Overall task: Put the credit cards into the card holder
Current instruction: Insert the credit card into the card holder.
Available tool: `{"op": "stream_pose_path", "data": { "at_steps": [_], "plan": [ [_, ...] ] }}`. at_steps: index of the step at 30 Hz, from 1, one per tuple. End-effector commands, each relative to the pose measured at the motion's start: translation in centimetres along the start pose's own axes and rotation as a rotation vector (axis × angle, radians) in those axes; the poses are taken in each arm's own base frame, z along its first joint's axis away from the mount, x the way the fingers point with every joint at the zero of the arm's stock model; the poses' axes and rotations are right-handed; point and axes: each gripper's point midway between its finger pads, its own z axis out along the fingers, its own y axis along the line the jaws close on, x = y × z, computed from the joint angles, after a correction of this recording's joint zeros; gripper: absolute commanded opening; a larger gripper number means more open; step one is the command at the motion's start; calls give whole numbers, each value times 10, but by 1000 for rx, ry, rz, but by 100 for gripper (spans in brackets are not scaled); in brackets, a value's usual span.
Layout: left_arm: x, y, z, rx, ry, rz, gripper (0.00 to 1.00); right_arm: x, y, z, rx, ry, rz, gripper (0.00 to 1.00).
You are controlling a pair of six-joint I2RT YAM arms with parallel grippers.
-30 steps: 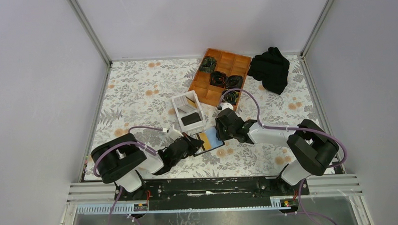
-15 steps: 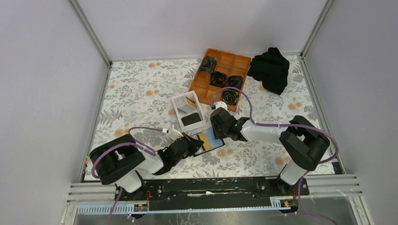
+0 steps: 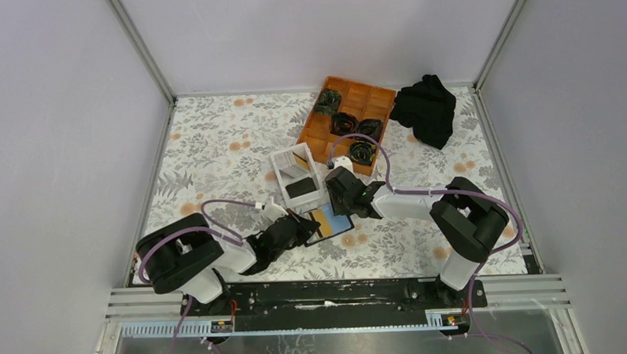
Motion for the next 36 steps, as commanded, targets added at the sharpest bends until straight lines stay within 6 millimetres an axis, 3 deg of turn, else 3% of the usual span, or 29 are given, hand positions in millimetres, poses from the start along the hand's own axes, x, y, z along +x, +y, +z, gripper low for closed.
{"op": "stream_pose_path", "data": {
  "at_steps": [1, 17, 36],
  "plan": [
    [8, 83, -15, -278, 40, 124, 0, 29, -18, 8, 89, 83, -45, 38],
    [11, 95, -17, -368, 55, 109, 0, 31, -16, 2, 82, 87, -52, 38],
    [12, 93, -20, -433, 77, 98, 0, 30, -14, -2, 62, 82, -58, 38]
  ]
}}
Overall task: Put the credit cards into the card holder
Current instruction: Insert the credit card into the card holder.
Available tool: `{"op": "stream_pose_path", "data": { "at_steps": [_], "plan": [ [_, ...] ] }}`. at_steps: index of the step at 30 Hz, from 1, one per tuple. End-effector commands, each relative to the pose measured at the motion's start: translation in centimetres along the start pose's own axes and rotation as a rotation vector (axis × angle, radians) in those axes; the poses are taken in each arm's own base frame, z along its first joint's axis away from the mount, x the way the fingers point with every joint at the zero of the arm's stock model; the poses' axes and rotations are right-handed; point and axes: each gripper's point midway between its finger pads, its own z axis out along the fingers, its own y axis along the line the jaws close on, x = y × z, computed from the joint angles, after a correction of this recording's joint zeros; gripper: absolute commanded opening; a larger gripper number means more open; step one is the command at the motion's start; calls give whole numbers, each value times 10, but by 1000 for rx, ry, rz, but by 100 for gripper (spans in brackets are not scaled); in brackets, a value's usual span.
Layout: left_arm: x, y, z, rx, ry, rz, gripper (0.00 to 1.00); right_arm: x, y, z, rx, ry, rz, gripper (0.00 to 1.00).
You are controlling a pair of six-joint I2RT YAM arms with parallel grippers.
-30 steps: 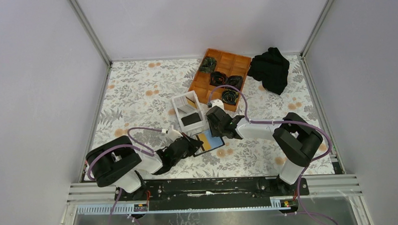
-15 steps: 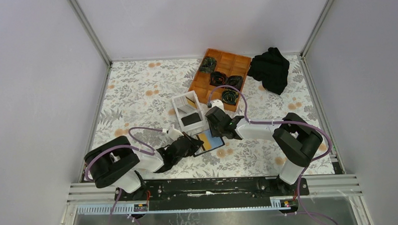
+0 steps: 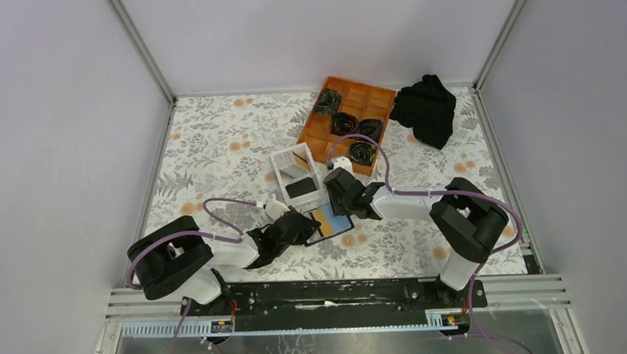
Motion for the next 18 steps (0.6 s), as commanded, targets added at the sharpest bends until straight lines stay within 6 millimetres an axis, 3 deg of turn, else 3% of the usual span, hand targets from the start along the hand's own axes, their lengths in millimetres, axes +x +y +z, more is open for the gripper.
{"op": "stream_pose_path", "data": {
  "at_steps": [1, 18],
  "plan": [
    [10, 94, -7, -304, 54, 146, 0, 30, -14, -1, 49, 91, -52, 38],
    [22, 99, 4, -293, 96, 159, 0, 32, -17, -2, 60, 96, -58, 38]
  ]
}}
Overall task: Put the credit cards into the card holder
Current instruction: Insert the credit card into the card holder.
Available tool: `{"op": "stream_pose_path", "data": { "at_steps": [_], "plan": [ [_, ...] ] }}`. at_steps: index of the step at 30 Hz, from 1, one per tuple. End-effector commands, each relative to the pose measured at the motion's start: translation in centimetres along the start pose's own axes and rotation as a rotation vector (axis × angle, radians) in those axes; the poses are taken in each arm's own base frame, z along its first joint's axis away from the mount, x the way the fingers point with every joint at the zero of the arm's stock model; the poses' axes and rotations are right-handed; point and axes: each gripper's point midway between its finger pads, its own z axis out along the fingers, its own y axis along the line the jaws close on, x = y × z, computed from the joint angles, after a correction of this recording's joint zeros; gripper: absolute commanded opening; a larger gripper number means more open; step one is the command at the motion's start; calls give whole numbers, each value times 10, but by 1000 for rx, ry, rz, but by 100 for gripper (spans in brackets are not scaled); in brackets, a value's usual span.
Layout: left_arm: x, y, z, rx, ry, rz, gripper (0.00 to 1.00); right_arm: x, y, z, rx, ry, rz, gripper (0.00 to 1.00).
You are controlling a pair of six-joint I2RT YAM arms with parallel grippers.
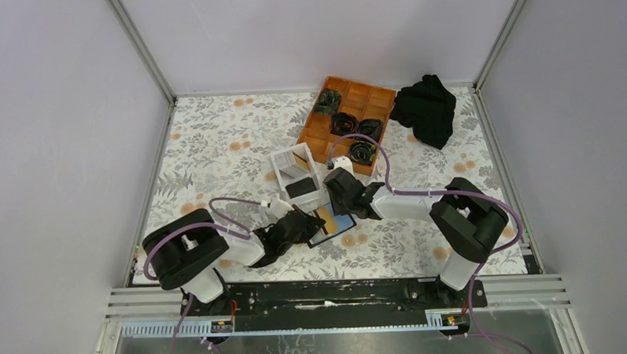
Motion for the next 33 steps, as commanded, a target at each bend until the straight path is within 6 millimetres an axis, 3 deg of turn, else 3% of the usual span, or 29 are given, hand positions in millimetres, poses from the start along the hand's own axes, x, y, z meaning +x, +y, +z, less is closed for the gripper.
{"op": "stream_pose_path", "data": {
  "at_steps": [1, 11, 15, 30, 33],
  "plan": [
    [13, 104, -13, -329, 84, 166, 2, 32, -15, -3, 51, 99, -57, 38],
    [16, 105, -13, -328, 98, 173, 36, 31, -14, -4, 43, 99, -55, 39],
    [18, 101, -10, -320, 108, 185, 45, 30, -14, -6, 41, 96, -52, 39],
    [18, 95, -7, -345, 112, 215, 45, 20, -14, -13, 48, 67, -31, 39],
    [16, 97, -8, -353, 107, 217, 45, 9, -11, -22, 31, 27, -15, 39]
  ]
}}
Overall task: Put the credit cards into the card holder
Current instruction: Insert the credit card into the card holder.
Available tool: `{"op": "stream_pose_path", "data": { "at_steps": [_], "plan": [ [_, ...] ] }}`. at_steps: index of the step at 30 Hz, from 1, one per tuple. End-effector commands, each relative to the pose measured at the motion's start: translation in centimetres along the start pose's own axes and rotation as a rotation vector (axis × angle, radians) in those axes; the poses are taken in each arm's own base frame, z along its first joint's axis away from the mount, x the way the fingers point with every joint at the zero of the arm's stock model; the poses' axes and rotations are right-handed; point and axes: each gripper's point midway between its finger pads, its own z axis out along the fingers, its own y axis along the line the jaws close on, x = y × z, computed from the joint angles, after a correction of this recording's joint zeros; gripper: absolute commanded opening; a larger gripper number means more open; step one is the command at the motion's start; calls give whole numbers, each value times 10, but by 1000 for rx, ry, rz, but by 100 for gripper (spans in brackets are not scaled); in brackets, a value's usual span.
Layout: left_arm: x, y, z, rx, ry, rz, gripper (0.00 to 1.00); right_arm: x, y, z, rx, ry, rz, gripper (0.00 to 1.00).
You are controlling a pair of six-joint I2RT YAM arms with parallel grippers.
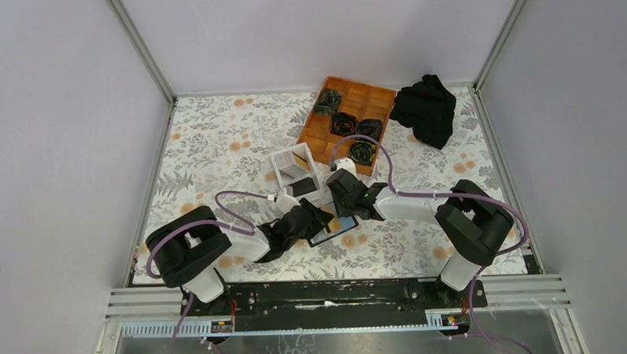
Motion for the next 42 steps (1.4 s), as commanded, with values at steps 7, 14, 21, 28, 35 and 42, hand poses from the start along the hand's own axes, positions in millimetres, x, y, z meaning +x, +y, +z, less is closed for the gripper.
{"op": "stream_pose_path", "data": {
  "at_steps": [7, 14, 21, 28, 35, 42],
  "plan": [
    [14, 119, -22, -393, 85, 181, 44, -6, -9, -22, 30, -21, -7, 39],
    [15, 120, -24, -397, 93, 188, 46, 2, -12, -19, 29, -2, -6, 40],
    [12, 124, -30, -418, 86, 204, 58, 1, -15, -19, 17, -12, 15, 39],
    [9, 126, -37, -440, 76, 216, 62, 6, -18, -16, 3, -4, 31, 37],
    [10, 128, -39, -459, 80, 232, 64, 4, -19, -18, -5, -12, 40, 36],
    [10, 127, -37, -494, 92, 275, 64, 7, -18, -17, -12, 2, 31, 35]
  ]
}}
